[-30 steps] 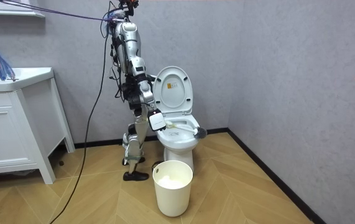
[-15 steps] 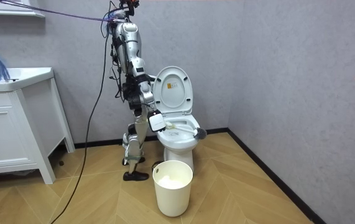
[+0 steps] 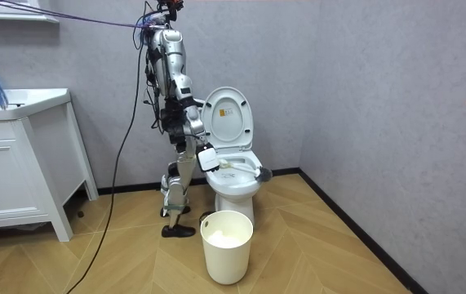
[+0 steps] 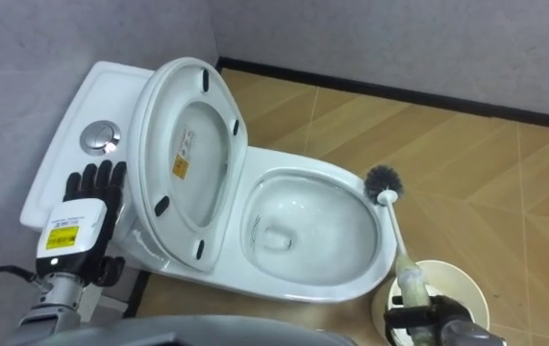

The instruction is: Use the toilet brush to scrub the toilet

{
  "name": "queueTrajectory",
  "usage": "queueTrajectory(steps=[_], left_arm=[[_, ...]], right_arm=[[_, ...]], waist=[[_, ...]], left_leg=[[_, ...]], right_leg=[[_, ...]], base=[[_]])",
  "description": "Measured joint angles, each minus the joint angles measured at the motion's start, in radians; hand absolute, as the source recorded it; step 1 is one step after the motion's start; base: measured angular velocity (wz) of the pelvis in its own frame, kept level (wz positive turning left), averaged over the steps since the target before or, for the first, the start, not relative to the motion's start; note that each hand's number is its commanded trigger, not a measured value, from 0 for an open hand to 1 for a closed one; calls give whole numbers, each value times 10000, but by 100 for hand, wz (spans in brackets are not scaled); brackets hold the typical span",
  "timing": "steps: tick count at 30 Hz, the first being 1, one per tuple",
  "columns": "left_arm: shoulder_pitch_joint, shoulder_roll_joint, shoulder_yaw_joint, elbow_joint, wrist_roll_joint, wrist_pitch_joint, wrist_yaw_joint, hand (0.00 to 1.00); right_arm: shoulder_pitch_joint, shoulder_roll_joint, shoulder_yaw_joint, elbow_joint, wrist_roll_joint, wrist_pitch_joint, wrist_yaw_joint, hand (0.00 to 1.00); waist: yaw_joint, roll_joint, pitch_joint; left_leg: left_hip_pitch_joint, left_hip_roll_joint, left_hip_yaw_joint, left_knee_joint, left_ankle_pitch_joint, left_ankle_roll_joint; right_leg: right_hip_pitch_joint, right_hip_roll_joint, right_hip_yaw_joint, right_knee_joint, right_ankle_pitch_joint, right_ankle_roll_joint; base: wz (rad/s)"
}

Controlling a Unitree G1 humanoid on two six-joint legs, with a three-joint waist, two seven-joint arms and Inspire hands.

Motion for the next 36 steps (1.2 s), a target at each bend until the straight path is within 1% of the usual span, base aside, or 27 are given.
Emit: queueTrajectory(steps=[4, 8, 10, 13, 16, 19, 22, 23, 25, 28, 32, 33, 34, 36], left_arm=[[1, 0, -1, -1, 0, 25, -4, 0], [-27, 2, 0, -9, -12, 74, 65, 0], [-59, 1, 1, -11, -13, 73, 84, 0], [-145, 0, -2, -9, -29, 28, 72, 0], [-154, 0, -6, -8, -36, 26, 72, 0], [-152, 0, -8, -48, -31, 38, 83, 0], [-282, -2, -8, -93, -51, 38, 45, 0], [-309, -2, -8, -93, -57, 34, 27, 0], [-435, -2, -8, -106, -53, -13, -137, 0], [-460, -9, -6, -189, -90, -13, -243, 0], [-538, -9, -7, -197, -117, -8, -266, 0], [-559, -8, -8, -198, -115, -5, -285, 0], [-585, -8, -7, -197, -117, -1, -288, 0], [-584, -8, -8, -198, -120, 23, -264, 0]], right_arm=[[1, 15, 2, -193, -257, 59, -10, 100], [-82, -3, 134, -676, -837, 91, -37, 100], [-174, -4, 254, -797, -1071, 90, -17, 100], [-160, 0, 407, -1140, -1637, 76, 139, 100], [-159, -6, 497, -1412, -2055, 36, 202, 100], [-97, -17, 998, -1918, -2922, 9, 183, 100], [-84, -5, 1192, -2291, -3852, 9, 181, 100], [-29, 1, 1199, -2433, -4056, 13, 179, 100], [248, 18, 1348, -2921, -4778, 12, 188, 100], [416, 117, 1789, -3144, -5577, 20, 222, 100], [575, 204, 1993, -3337, -6671, 52, 254, 100], [624, 226, 1997, -3349, -6983, 82, 265, 100], [652, 226, 1997, -3375, -7232, 92, 280, 100], [670, 227, 2003, -3381, -7598, 135, 330, 100]], waist=[[-27, -12, 4], [-18, -106, 5], [26, -142, 9], [215, -163, 13], [235, -169, 15], [287, -204, 34], [309, -215, 43], [326, -224, 50], [483, -254, 67], [520, -277, 81], [510, -276, 77], [497, -296, 50], [499, -246, 8], [488, -267, 11]], left_leg=[[-10, 4, 8, 1, 1, -3], [-68, 9, 13, 37, 5, -8], [-77, 4, 19, 36, 5, -8], [-71, -3, 17, 37, 5, -8], [-70, -5, -7, 38, 5, -8], [-157, 9, 13, 39, 5, -8], [-174, -2, 16, 101, 4, -8], [-174, -6, 17, 117, 4, -7], [-181, -3, 23, 109, 4, -8], [-193, -2, 19, 114, 4, -8], [-190, -5, 25, 119, 4, -7], [-231, -6, 19, 123, 4, -7], [-295, -5, 16, 135, 5, -7], [-334, -7, 13, 144, 16, -3]], right_leg=[[8, -16, -31, 2, 0, 0], [-49, -26, -33, 8, 1, -2], [-65, -28, -15, 3, 1, -2], [-49, 8, -8, -3, 1, -1], [-45, 7, -15, -1, 1, -1], [-48, 8, -6, 7, 1, -3], [-78, 3, -13, 10, 4, -3], [-77, 1, -15, 10, 4, -2], [-68, 6, 8, 12, 5, -4], [-70, 9, 6, 16, 6, -6], [-112, -31, 4, 26, 7, -6], [-183, -51, 20, 43, 6, -6], [-238, -54, 9, 49, 7, -7], [-242, -59, 8, 61, 8, -9]], base=[[0], [0], [0], [0], [0], [0], [0], [0], [0], [0], [0], [0], [0], [0]])
